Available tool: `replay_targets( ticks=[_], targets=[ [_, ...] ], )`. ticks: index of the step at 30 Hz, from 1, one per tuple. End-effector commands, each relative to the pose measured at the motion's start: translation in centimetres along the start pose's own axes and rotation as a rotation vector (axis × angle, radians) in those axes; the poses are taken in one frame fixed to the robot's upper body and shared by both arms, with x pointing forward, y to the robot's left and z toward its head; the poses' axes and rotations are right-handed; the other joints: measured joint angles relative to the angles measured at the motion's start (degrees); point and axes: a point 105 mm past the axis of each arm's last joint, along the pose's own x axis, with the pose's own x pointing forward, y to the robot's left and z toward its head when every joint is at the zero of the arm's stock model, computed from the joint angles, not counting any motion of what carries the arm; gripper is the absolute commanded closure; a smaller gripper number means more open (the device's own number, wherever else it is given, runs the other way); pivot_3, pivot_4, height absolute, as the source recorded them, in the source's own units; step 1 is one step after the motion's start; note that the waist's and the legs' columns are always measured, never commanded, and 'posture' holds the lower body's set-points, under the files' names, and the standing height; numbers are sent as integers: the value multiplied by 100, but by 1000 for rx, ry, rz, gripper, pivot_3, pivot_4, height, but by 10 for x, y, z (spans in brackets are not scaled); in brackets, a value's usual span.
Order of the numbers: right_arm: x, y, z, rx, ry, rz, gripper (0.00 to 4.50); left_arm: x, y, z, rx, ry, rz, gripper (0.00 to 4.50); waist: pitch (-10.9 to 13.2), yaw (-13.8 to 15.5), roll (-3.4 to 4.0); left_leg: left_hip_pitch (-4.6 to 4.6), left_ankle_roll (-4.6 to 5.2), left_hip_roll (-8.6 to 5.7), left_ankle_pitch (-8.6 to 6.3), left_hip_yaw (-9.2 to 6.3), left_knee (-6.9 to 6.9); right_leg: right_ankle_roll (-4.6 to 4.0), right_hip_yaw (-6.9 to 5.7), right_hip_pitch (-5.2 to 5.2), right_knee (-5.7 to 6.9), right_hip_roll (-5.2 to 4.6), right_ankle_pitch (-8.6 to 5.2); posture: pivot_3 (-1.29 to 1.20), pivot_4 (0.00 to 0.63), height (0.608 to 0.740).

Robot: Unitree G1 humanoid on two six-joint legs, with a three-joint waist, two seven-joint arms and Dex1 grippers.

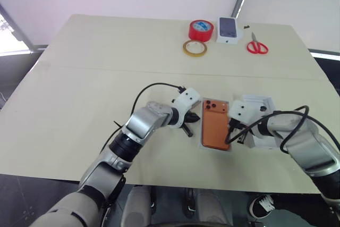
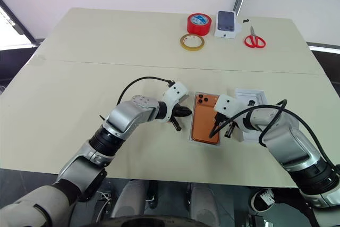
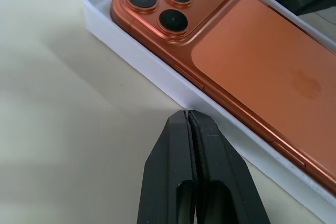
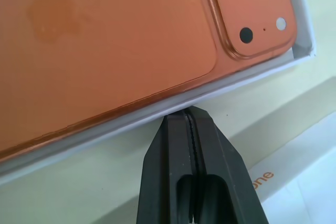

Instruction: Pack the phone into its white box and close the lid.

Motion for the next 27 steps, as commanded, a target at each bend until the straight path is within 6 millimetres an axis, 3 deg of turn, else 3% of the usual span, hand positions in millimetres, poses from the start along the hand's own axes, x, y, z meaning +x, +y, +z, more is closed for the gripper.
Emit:
replay_targets(
  ticks=[1,6,10,13,18,21,24,27],
  targets=[
    [-3,-1,11,-37,-54,0,4500,5,-29,15,49,-45,-119,4414,0,-1,0,0,1,0,-1,0,1,0,0,1,0,0,0,0,150,740],
    [-3,-6,8,-48,-42,-14,4500,3,-22,13,44,-40,-82,4414,0,-4,0,0,4,0,-2,0,4,0,0,2,0,0,0,0,150,740],
    [-14,-23,8,-41,-48,-56,4500,-3,-12,11,35,-46,-47,4414,0,-4,0,0,5,0,-3,1,5,1,0,2,1,0,0,0,150,740],
    [-34,-28,10,-37,-74,-18,3594,-16,0,13,32,-85,-19,4483,3,-5,5,-4,6,0,-3,1,6,1,1,0,2,0,1,0,150,740],
    [-58,-38,15,110,-105,2,1052,-55,15,16,110,-227,8,4483,3,-59,9,-2,7,5,-4,1,7,1,1,-2,8,5,1,0,150,740],
    [-60,-36,12,266,-80,40,1052,-75,18,12,178,-277,3,4483,2,-128,11,1,6,12,-5,0,6,0,1,-2,13,5,1,0,150,740],
    [-58,-38,10,343,-55,34,1052,-81,18,8,190,-291,-11,4483,2,-133,12,0,5,8,-5,0,7,-1,1,-2,13,-3,0,0,150,740],
    [-47,-43,-3,573,26,-5,1052,-104,13,-7,249,-280,-57,4483,1,-194,11,-2,9,2,-8,6,10,-1,5,-1,7,-11,1,0,150,740]
  ],
)
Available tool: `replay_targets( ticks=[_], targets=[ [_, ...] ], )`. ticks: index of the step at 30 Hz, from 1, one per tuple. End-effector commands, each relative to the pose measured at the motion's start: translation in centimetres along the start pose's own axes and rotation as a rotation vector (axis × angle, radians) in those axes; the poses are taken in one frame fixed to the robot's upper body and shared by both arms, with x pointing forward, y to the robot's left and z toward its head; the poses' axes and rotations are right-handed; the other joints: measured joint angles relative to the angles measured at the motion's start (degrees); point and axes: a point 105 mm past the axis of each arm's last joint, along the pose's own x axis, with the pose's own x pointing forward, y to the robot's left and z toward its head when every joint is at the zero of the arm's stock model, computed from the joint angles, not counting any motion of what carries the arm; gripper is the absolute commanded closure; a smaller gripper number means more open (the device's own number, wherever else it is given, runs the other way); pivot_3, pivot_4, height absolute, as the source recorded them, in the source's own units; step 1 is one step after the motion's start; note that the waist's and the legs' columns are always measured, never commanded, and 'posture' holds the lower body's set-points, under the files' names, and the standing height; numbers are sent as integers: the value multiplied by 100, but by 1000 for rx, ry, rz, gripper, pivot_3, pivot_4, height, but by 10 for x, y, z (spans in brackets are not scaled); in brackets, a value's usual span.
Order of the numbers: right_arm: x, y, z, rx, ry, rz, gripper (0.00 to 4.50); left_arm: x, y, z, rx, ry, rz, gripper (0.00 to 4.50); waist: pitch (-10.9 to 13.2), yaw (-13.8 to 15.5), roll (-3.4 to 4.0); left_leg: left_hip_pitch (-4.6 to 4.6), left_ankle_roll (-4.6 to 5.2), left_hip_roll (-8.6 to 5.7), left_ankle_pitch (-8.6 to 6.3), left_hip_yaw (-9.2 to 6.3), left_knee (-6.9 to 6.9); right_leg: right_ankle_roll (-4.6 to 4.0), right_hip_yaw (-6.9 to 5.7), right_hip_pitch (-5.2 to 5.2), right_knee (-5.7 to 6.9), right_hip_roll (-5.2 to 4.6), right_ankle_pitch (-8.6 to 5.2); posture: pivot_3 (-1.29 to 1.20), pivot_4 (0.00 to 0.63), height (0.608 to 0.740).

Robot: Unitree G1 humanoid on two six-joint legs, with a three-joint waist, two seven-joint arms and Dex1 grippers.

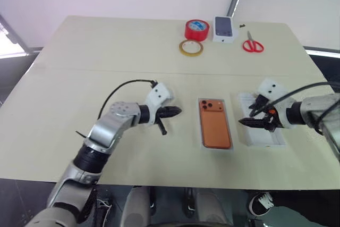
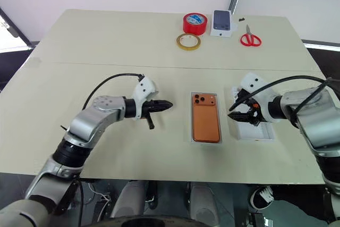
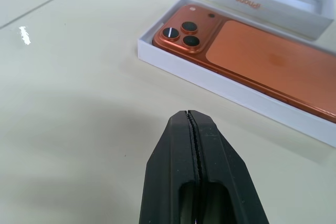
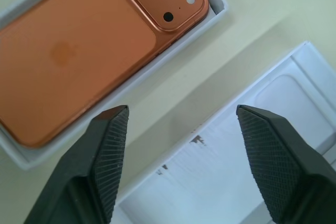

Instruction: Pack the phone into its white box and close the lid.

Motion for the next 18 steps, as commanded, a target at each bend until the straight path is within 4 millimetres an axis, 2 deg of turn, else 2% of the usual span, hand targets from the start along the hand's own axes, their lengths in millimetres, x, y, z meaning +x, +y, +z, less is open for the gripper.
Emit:
replay_targets(
  ticks=[1,4,8,9,10,12,16,18],
  targets=[
    [7,-11,-8,244,61,-74,1052,-29,-15,6,114,-36,-87,4483,-1,-53,0,1,0,3,-1,3,0,-1,4,-2,-1,2,1,0,150,740],
    [19,-15,-16,353,127,-129,1052,-42,-27,-6,149,15,-142,4483,-4,-101,13,0,-1,8,-2,3,-5,-2,4,-8,3,4,1,0,150,740],
    [31,-9,-24,379,159,-125,1052,-40,-33,-6,139,-4,-137,4483,-3,-12,20,-3,-1,3,-2,3,-2,-2,4,-8,3,1,1,0,150,740],
    [34,-8,-23,383,156,-125,1428,-40,-33,-7,135,-6,-134,4483,-3,-9,20,-3,0,2,-2,4,1,-2,4,-5,1,1,1,0,150,740],
    [35,-7,-23,382,154,-126,1564,-39,-33,-7,131,-8,-130,4483,-3,-14,20,-3,1,1,-3,4,2,-2,4,-3,-1,1,1,0,150,740],
    [37,-8,-20,404,138,-131,2367,-38,-33,-7,125,-11,-122,4483,-4,-19,19,-2,3,0,-4,5,2,-1,5,-2,-1,0,1,0,150,740],
    [36,-15,-15,450,104,-150,4360,-39,-30,-4,110,-38,-98,4483,-4,-20,19,-1,4,4,-3,4,2,1,4,-2,3,9,2,0,150,740],
    [33,-17,-7,461,70,-150,4436,-41,-26,-4,103,-45,-80,4483,-4,-22,19,-1,4,3,-3,5,2,2,4,-1,3,9,2,0,150,740]
  ],
)
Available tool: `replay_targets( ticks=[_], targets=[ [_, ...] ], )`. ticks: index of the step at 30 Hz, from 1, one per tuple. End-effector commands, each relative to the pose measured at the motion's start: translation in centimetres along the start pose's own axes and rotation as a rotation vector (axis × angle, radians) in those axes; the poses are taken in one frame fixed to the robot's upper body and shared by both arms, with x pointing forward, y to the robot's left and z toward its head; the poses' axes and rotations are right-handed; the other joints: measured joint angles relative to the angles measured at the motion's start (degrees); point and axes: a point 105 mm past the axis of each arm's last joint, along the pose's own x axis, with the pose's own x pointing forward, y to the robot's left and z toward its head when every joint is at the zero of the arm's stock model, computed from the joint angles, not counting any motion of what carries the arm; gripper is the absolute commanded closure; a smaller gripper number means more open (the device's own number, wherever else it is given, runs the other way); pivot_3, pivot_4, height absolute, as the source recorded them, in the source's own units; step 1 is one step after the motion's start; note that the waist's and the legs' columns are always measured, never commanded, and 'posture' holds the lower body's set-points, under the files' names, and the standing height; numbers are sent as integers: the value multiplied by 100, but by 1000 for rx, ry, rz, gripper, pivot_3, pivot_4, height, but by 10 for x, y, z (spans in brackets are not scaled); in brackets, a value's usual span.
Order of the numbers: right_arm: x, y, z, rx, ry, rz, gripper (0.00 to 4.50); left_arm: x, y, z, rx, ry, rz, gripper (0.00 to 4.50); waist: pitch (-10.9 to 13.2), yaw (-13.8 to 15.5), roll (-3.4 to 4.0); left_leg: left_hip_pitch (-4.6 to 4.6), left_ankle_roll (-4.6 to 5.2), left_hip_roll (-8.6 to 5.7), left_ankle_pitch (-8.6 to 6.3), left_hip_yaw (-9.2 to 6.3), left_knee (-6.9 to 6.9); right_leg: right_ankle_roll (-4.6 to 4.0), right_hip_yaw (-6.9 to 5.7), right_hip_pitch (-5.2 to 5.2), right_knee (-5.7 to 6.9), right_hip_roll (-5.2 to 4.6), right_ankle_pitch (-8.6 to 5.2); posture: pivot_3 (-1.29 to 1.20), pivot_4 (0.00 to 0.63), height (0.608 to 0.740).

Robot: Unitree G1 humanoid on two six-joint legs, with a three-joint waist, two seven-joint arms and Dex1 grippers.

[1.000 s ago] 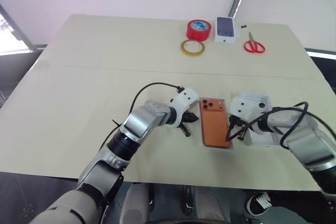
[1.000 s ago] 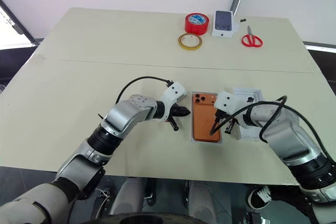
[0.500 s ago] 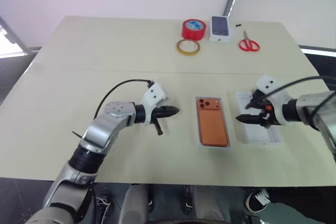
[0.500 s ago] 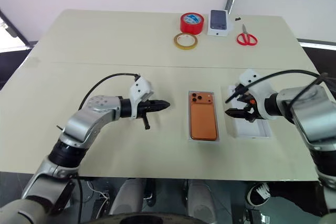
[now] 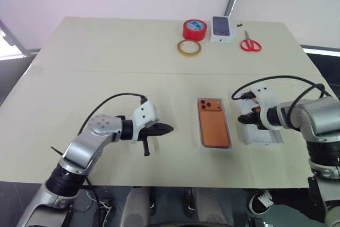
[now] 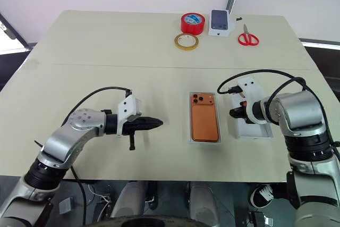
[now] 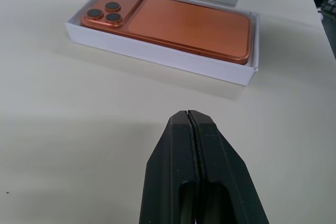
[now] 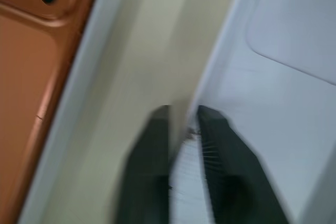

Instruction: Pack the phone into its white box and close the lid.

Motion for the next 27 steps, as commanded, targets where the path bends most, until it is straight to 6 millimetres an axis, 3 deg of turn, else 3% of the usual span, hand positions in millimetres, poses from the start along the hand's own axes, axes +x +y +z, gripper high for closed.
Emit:
replay_targets(
  ticks=[1,5,10,13,15,17,22,24,27],
  targets=[
    [-11,-1,20,37,-84,14,4436,-8,6,14,26,-60,41,4483,0,0,0,0,0,-1,0,2,0,1,1,0,0,0,0,0,150,740],
    [-35,15,65,86,-285,147,4436,-27,26,10,-10,-81,163,4483,4,-54,7,0,0,0,0,4,0,7,3,-7,9,4,4,0,150,740],
    [-64,68,96,100,-435,567,4436,-55,50,-1,-37,-69,313,4483,4,-81,7,5,1,4,0,0,-1,28,1,-11,37,8,9,0,150,740],
    [-72,102,95,114,-404,818,4436,-63,58,-2,-31,-66,350,4483,4,-94,6,6,0,5,0,-3,-1,28,-1,-9,42,6,9,0,150,740],
    [-67,129,83,189,-316,970,4436,-63,65,1,-17,-68,366,4483,4,-98,4,5,1,3,0,0,-1,28,0,-8,43,0,9,0,150,740],
    [-59,140,76,271,-262,1034,4436,-61,68,3,-4,-72,366,4483,2,-106,1,7,1,3,0,-3,-1,28,0,-3,42,0,9,0,150,740],
    [-42,164,65,341,-240,1072,4436,-45,65,9,26,-83,315,4483,3,-117,4,7,2,3,1,1,0,32,2,-6,44,2,11,0,150,740],
    [-28,175,56,441,-251,995,4436,-34,61,12,37,-89,284,4483,0,-115,0,8,2,6,1,-3,-1,37,1,-5,46,7,12,0,150,740],
    [-7,172,43,673,-249,769,4436,-17,54,16,54,-97,231,4483,2,-108,9,5,1,5,1,-10,-3,51,0,-7,56,8,12,0,150,740]
  ],
)
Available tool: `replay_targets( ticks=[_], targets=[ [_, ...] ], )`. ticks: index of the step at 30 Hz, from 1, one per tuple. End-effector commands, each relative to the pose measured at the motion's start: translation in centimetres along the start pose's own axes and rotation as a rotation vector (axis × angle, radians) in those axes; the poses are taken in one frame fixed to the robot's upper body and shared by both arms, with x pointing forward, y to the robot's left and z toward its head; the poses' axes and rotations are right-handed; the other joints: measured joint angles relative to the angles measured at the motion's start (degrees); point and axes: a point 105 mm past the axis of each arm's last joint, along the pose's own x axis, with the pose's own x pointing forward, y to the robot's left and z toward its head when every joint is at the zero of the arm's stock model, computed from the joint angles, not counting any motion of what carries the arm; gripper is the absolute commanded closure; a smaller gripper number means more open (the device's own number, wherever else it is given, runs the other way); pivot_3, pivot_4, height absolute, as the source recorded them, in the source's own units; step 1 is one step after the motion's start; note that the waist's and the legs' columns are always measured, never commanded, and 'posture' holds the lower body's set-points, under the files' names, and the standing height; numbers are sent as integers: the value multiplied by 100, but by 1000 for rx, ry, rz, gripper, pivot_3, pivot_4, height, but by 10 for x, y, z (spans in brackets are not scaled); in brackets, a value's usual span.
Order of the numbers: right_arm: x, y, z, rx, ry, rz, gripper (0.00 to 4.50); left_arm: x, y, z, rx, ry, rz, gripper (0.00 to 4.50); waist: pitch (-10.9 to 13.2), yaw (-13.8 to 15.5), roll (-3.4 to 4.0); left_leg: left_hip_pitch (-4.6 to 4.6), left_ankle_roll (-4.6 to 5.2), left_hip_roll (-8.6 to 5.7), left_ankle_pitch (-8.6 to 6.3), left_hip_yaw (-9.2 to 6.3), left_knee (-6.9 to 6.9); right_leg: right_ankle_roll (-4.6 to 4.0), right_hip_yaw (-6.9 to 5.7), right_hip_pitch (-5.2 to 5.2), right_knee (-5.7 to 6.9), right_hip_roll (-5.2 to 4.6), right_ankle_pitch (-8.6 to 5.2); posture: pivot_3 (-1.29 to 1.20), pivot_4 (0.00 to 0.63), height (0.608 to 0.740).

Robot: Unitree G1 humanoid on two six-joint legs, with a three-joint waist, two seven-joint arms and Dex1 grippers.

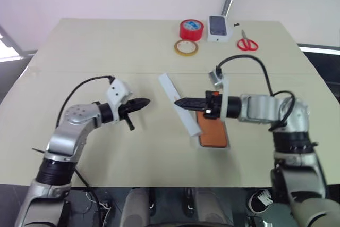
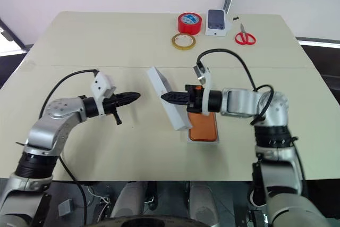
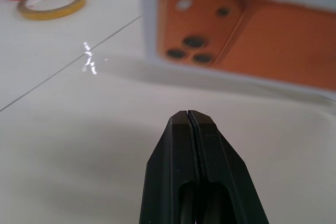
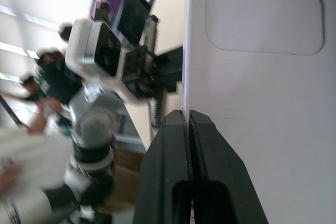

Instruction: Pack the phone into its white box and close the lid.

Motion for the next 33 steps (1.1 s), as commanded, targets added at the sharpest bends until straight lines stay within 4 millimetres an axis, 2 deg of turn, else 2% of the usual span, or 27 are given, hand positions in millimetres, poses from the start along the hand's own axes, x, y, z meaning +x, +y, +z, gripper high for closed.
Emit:
replay_targets(
  ticks=[1,4,5,7,11,13,15,18,20,23,28,29,31,33],
  targets=[
    [-7,-7,9,105,-169,-194,4436,13,-11,12,59,-33,-53,4483,0,-23,10,-1,0,-1,0,5,1,0,2,-4,0,-3,0,0,150,740],
    [-7,-2,11,171,-229,-248,4436,24,-18,13,55,-41,-77,4483,-4,-17,8,12,-1,-1,0,7,7,-3,5,9,-5,-5,-1,0,150,740],
    [-8,0,13,170,-241,-251,4035,28,-20,13,52,-41,-85,4483,-4,-16,8,14,-1,-1,0,6,7,-9,5,13,-9,-5,-4,0,150,740],
    [-12,2,17,149,-256,-261,3595,36,-24,13,50,-42,-98,4483,-3,-11,8,14,-1,-1,0,6,7,-25,6,12,-9,-6,-14,0,150,740],
    [-28,1,34,-34,-235,-251,1559,50,-29,15,47,-48,-118,4483,-2,-31,10,13,0,-5,0,10,6,-25,11,11,-13,-7,-14,0,150,740],
    [-47,3,52,-178,-204,-269,650,59,-30,18,42,-58,-121,4483,3,-23,18,13,0,-4,0,11,6,-25,12,10,-11,-6,-14,0,150,740],
    [-63,4,66,-263,-177,-298,650,65,-31,20,35,-67,-128,4483,4,-24,20,13,1,-7,0,14,6,-26,14,8,-12,-7,-15,0,150,740],
    [-94,-7,88,-348,-162,-427,650,80,-42,25,37,-76,-171,4483,4,-15,19,13,4,-5,-1,11,2,-26,14,7,-15,-4,-15,0,150,740],
    [-103,-14,93,-400,-149,-484,650,87,-47,27,35,-81,-187,4483,3,0,16,13,6,-6,-3,10,1,-24,14,8,-15,-2,-17,0,150,740],
    [-111,-22,98,-492,-135,-544,1475,93,-50,29,36,-88,-193,4483,3,-30,17,13,7,-5,-4,12,2,-22,16,4,-15,2,-15,0,150,740],
    [-113,-24,99,-827,-34,-632,4188,93,-43,41,-10,-133,-147,4483,4,-5,20,9,8,-4,-4,11,3,-21,15,-2,-12,2,-16,0,150,740],
    [-111,-23,97,-934,-6,-636,4435,90,-37,43,-22,-143,-121,4483,4,-6,20,6,8,-5,-4,11,4,-19,15,-3,-12,1,-17,0,150,740],
    [-108,-25,89,-1116,76,-635,4435,83,-22,46,-52,-150,-55,4483,4,-7,20,3,8,-5,-4,8,5,-16,15,-6,-13,0,-19,0,150,740],
    [-106,-27,84,-1206,120,-626,4435,77,-12,46,-67,-140,-8,4483,5,-14,18,2,8,-5,-4,4,5,-12,14,-5,-13,1,-23,0,150,740]
  ],
)
